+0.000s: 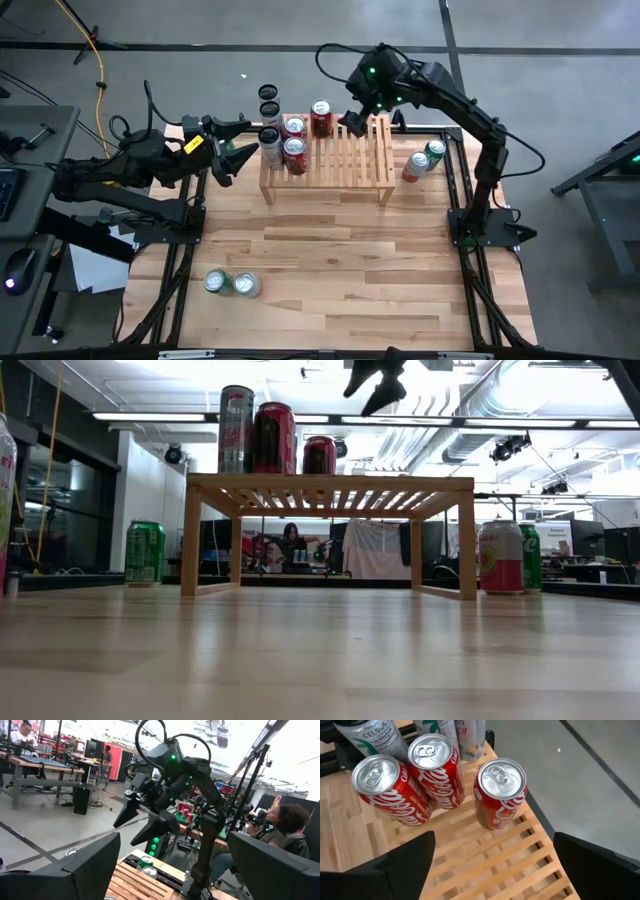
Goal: Place canned beverage on shelf
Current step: Put the red-white soda can on the shelf aligned with the other red-white soda cans
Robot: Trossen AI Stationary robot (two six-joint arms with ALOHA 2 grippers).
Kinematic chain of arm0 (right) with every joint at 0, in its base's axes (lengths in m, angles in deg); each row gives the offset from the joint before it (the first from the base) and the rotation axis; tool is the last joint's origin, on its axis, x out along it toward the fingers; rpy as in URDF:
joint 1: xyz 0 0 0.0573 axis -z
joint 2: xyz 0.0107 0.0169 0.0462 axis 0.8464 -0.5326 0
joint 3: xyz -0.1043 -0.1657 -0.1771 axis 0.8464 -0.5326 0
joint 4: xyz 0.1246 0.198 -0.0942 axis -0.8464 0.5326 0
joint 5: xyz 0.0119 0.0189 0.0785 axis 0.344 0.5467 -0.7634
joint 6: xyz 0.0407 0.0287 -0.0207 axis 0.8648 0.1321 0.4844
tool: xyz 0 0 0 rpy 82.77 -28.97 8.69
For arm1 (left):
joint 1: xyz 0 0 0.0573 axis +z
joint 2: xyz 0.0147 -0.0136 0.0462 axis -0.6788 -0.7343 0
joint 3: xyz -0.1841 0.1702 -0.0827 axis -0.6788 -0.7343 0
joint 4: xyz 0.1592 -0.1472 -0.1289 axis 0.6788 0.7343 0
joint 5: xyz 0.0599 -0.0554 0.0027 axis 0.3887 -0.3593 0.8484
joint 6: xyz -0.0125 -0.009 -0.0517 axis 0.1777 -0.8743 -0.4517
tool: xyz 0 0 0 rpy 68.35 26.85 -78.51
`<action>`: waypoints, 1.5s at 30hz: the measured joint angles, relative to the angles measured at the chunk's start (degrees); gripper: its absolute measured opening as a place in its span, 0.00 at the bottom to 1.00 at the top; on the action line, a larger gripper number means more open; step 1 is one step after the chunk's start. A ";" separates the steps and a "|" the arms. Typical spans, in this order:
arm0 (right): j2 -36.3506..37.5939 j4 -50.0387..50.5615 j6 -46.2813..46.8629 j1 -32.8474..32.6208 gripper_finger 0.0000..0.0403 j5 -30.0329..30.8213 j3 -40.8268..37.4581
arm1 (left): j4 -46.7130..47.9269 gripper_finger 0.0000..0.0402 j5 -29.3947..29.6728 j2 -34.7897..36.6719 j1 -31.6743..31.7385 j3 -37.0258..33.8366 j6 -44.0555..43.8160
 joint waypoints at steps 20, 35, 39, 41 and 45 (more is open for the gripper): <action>29.18 -59.18 8.81 -0.93 0.97 -5.88 -62.82 | 0.11 0.90 2.25 0.00 0.00 -0.02 1.92; 22.22 -64.33 -1.40 0.92 0.97 -7.36 -62.89 | -0.49 0.90 15.41 -3.23 3.67 0.11 6.10; 19.84 -69.60 -0.24 2.43 0.97 -7.44 -62.89 | -0.46 0.90 5.74 -2.96 9.16 2.86 6.38; 18.82 -72.00 -0.58 3.20 0.97 -7.93 -62.89 | -0.94 0.90 -1.23 -2.89 12.28 4.35 7.02; 17.42 -72.73 1.36 4.94 0.97 -8.65 -62.67 | -0.31 0.90 -15.17 -3.02 18.15 5.33 7.37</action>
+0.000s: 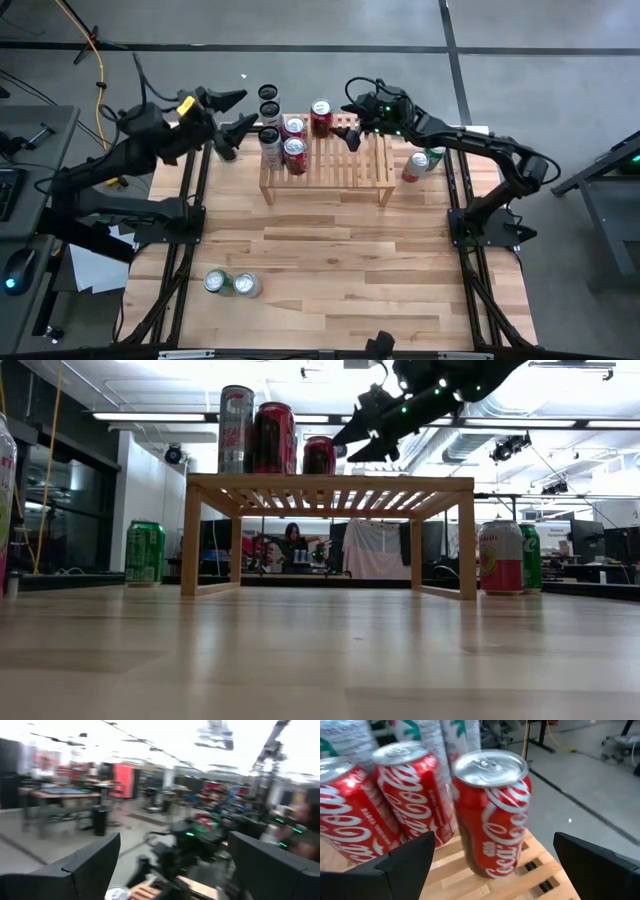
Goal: Place canned beverage on shelf
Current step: Put the red-white soda can on the shelf aligned with the other red-white soda cans
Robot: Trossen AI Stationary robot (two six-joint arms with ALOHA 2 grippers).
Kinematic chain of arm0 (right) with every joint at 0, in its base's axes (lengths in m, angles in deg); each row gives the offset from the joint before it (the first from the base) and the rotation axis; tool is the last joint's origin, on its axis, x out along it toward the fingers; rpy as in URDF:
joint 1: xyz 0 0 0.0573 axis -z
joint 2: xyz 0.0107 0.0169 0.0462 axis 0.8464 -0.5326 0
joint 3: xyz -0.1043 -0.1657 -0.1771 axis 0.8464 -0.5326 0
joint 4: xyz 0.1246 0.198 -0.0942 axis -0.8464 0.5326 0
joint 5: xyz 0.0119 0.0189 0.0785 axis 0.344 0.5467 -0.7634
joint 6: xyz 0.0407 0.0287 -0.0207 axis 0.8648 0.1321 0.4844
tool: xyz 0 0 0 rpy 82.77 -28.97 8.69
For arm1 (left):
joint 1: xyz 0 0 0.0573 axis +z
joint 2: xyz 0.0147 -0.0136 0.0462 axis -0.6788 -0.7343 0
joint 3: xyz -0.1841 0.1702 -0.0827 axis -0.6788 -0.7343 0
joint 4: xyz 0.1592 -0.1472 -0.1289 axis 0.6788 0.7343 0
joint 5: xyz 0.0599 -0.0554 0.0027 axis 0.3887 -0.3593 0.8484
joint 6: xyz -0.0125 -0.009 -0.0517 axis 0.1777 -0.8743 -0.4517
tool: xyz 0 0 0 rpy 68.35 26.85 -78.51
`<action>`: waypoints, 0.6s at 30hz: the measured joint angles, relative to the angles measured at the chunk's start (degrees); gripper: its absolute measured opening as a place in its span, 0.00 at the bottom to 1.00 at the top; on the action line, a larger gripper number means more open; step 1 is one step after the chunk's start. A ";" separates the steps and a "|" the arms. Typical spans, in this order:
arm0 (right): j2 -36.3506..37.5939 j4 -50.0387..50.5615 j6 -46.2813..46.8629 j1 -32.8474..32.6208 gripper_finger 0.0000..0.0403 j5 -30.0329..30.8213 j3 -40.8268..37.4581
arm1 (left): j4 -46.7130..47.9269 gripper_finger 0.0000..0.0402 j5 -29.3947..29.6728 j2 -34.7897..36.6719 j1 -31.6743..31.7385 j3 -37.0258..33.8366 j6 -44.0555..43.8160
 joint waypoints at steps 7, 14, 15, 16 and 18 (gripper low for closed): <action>-4.44 0.70 -0.71 1.83 0.97 -9.64 5.12 | -0.13 0.90 -11.32 -0.24 6.44 0.00 -3.05; -8.37 4.72 -6.15 3.77 0.97 -11.00 11.44 | -1.46 0.90 -11.72 -0.22 7.44 0.00 -5.89; -8.75 4.81 -6.38 4.20 0.97 -11.20 12.07 | -1.57 0.90 -11.72 -0.22 7.44 0.04 -5.92; -9.07 5.05 -6.43 4.63 0.97 -11.91 12.49 | -1.56 0.90 -11.72 -0.22 7.43 0.04 -5.95; -9.67 5.07 -6.26 5.59 0.97 -14.83 13.19 | -1.56 0.90 -11.67 -0.31 7.42 0.04 -6.23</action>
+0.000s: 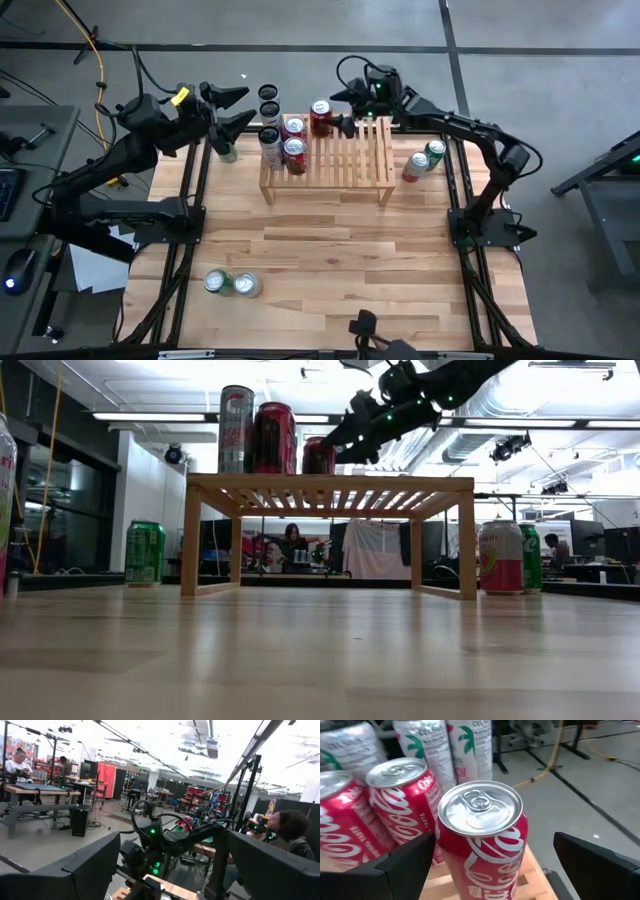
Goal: Place canned beverage on shelf
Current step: Put the red-white soda can on the shelf aligned with the other red-white soda cans
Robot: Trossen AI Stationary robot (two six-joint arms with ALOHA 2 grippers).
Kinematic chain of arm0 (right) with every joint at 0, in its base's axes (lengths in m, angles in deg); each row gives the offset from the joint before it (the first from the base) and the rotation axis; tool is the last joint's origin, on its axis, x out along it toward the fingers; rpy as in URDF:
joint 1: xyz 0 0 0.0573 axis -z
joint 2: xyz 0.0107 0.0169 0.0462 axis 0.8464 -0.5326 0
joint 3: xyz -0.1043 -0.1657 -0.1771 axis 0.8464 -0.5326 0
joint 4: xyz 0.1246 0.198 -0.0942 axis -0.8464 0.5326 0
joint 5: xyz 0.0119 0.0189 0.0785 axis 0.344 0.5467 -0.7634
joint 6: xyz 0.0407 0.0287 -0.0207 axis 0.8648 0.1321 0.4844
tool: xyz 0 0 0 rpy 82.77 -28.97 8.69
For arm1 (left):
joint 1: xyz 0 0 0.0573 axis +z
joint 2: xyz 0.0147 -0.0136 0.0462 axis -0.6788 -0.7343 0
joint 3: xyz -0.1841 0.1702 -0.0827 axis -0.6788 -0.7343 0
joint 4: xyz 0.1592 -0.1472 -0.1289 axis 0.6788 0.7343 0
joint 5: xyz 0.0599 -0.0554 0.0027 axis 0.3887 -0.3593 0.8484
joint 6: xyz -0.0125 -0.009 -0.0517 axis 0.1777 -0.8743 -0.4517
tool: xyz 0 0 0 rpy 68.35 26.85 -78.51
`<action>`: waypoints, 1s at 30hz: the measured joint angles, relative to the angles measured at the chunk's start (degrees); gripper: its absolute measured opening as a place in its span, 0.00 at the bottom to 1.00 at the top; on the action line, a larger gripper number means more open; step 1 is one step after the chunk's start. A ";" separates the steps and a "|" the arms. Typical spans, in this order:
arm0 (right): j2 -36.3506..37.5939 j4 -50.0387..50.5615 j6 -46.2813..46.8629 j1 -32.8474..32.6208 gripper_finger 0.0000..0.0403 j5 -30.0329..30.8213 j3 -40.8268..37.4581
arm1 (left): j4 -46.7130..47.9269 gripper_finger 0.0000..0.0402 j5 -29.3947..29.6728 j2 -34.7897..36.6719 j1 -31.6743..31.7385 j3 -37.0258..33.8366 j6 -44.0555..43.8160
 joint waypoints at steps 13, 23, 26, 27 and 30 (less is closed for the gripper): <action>-2.01 -0.55 -0.19 0.69 0.97 -6.81 0.06 | -0.44 0.90 2.10 -1.77 0.00 0.00 -1.34; -2.03 -2.02 1.32 0.54 0.90 -5.43 0.03 | -0.50 0.90 2.74 -2.40 0.00 0.02 -1.35; -2.45 -2.59 1.53 -0.10 0.89 -5.33 0.02 | -0.72 0.90 2.75 -2.40 0.00 0.02 -1.37; -2.76 -2.98 1.52 -0.53 0.89 -5.32 0.01 | -0.97 0.90 2.74 -2.40 0.00 0.02 -1.37; -3.60 -3.91 1.32 -1.67 0.89 -4.82 0.01 | -1.45 0.90 2.73 -2.40 0.00 0.02 -1.37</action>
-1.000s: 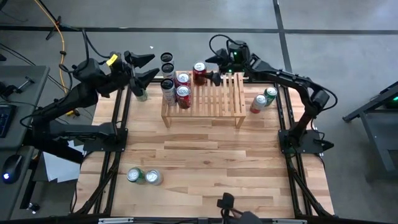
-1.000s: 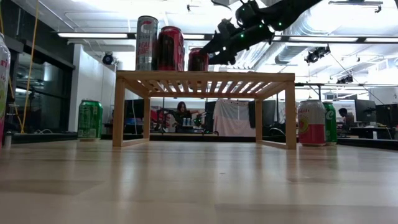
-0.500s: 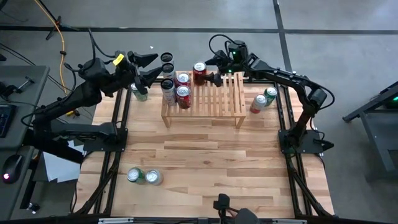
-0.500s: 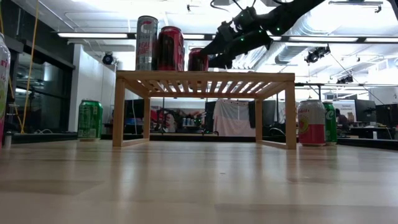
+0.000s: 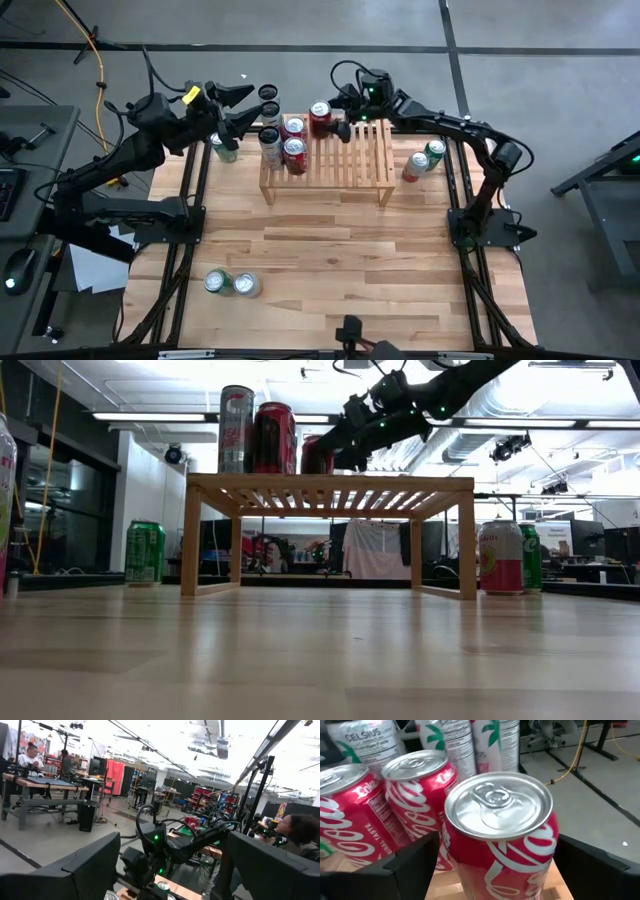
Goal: Place canned beverage on shelf
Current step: Put the red-white soda can on the shelf aligned with the other red-white soda cans
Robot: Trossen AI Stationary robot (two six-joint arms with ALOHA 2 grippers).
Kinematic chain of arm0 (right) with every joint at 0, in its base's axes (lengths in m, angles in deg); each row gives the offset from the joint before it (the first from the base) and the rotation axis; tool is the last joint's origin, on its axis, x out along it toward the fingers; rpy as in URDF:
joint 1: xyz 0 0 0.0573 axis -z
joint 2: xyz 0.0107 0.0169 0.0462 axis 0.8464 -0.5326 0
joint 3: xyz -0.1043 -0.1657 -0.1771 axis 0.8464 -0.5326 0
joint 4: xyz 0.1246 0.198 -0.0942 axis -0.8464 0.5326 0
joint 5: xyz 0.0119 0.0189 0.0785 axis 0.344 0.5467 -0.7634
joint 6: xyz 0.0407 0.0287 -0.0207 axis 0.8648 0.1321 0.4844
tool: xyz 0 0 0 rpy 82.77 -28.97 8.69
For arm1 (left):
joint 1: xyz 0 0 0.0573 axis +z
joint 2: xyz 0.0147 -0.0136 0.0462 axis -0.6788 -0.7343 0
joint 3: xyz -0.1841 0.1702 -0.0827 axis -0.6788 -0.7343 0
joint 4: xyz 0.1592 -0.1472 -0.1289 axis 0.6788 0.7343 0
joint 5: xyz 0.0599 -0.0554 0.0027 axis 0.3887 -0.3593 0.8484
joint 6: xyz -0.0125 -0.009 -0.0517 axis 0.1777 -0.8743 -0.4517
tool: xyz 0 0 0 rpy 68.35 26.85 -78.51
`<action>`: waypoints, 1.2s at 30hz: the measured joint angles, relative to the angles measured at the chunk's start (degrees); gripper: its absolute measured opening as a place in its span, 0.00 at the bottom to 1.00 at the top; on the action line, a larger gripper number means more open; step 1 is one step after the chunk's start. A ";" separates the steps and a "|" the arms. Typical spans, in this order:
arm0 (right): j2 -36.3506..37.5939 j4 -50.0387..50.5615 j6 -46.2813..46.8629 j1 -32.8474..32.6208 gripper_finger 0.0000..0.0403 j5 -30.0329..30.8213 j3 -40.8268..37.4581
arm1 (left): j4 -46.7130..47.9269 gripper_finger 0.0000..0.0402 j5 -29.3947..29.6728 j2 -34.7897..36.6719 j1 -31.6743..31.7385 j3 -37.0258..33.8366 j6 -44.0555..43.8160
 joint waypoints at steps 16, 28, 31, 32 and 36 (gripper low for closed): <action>-0.59 -0.64 0.47 -0.28 0.70 7.96 3.84 | 0.03 0.90 0.00 0.00 -0.04 0.00 -1.36; -8.43 -0.92 3.46 -1.62 0.70 6.31 14.98 | -0.24 0.90 -0.02 0.00 -0.06 0.00 -1.43; -10.20 0.38 3.63 -1.50 0.70 5.66 16.84 | -0.26 0.90 -0.02 0.00 -0.07 0.00 -1.44; -10.62 0.73 3.58 -1.47 0.70 5.57 17.15 | -0.24 0.90 -0.02 0.00 -0.07 0.00 -1.46; -11.04 0.02 4.15 -1.50 0.70 3.89 18.09 | -0.27 0.90 -0.02 0.00 -0.07 0.00 -1.46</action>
